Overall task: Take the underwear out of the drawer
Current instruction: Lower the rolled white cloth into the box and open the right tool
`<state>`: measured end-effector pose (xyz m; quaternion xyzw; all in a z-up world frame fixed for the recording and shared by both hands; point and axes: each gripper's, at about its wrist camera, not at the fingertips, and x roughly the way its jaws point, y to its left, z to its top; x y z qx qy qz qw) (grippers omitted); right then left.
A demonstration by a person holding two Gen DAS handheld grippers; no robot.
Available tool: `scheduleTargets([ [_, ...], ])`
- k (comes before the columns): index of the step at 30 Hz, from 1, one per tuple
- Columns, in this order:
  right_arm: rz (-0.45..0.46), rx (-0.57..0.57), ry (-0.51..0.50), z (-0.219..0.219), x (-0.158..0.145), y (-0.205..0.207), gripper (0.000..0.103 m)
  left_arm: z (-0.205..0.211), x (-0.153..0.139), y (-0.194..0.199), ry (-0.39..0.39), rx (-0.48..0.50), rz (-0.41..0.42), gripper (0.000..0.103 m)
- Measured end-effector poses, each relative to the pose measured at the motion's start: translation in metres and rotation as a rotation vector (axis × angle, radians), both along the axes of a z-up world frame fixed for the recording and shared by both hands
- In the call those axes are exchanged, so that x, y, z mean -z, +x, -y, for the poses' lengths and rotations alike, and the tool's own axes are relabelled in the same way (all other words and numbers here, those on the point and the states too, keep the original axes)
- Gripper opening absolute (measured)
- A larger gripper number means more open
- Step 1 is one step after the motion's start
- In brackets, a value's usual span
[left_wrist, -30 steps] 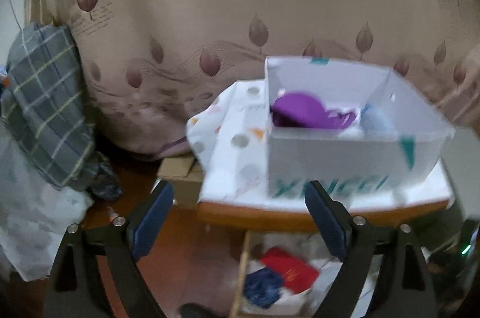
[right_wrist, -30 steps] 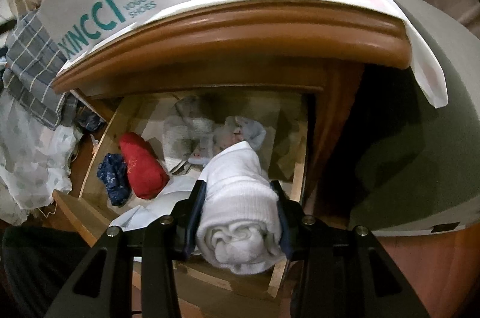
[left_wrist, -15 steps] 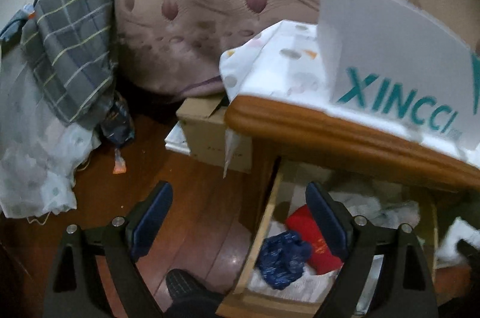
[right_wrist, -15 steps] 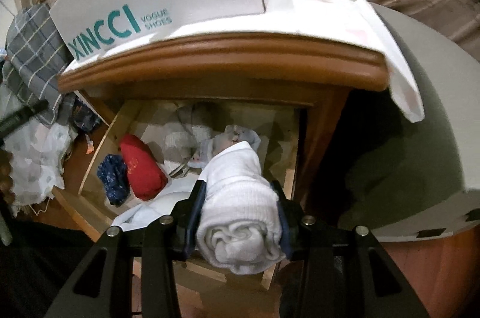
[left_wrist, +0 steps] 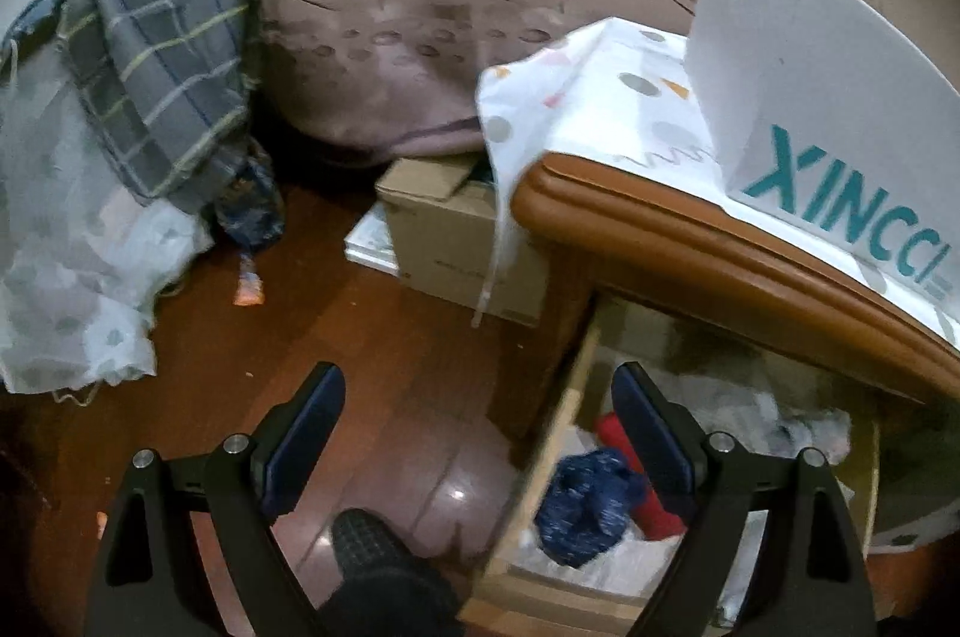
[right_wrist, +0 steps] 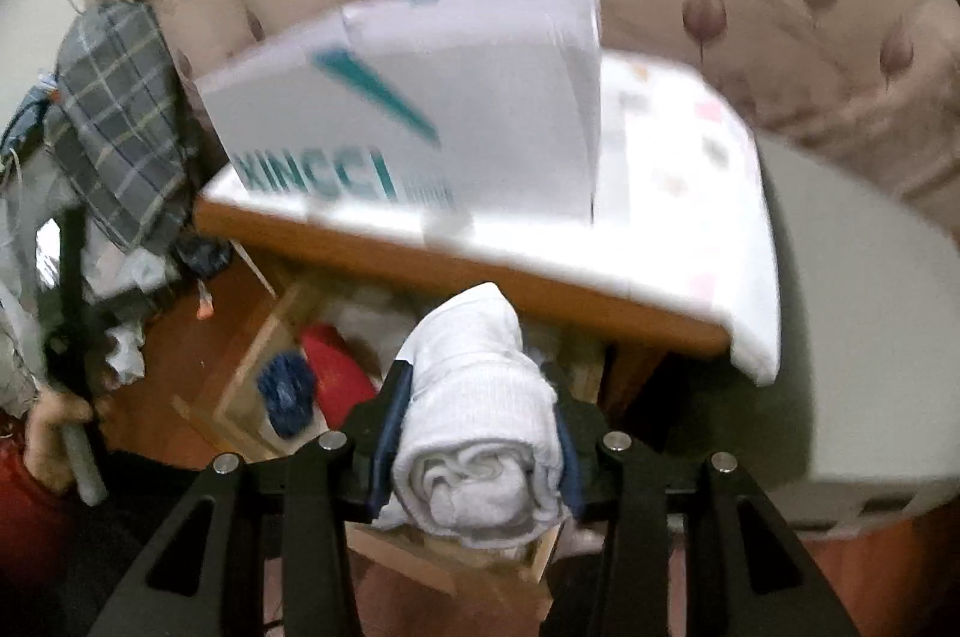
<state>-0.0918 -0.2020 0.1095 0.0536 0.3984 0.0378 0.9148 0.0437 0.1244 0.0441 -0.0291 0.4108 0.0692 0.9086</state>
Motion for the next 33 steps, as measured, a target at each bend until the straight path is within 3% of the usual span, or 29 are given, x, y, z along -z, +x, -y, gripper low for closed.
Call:
scheduleTargets([
  [6,0.159,0.010,-0.019,0.008,-0.084,0.024,0.042,-0.013,-0.001,0.001,-0.004,-0.051,-0.005,0.089],
  [12,0.179,0.042,-0.069,0.014,-0.120,0.088,0.042,-0.021,0.001,0.003,0.023,-0.099,-0.018,0.089],
  [16,0.130,0.035,-0.149,0.008,-0.115,0.129,0.042,-0.033,0.003,0.005,0.025,-0.150,-0.035,0.089],
  [23,0.019,0.014,-0.228,-0.006,-0.077,0.174,0.043,-0.050,0.006,0.007,0.009,-0.209,-0.066,0.089],
  [33,-0.058,0.056,-0.188,-0.004,-0.042,0.193,0.048,-0.060,0.009,0.006,0.019,-0.236,-0.085,0.089],
])
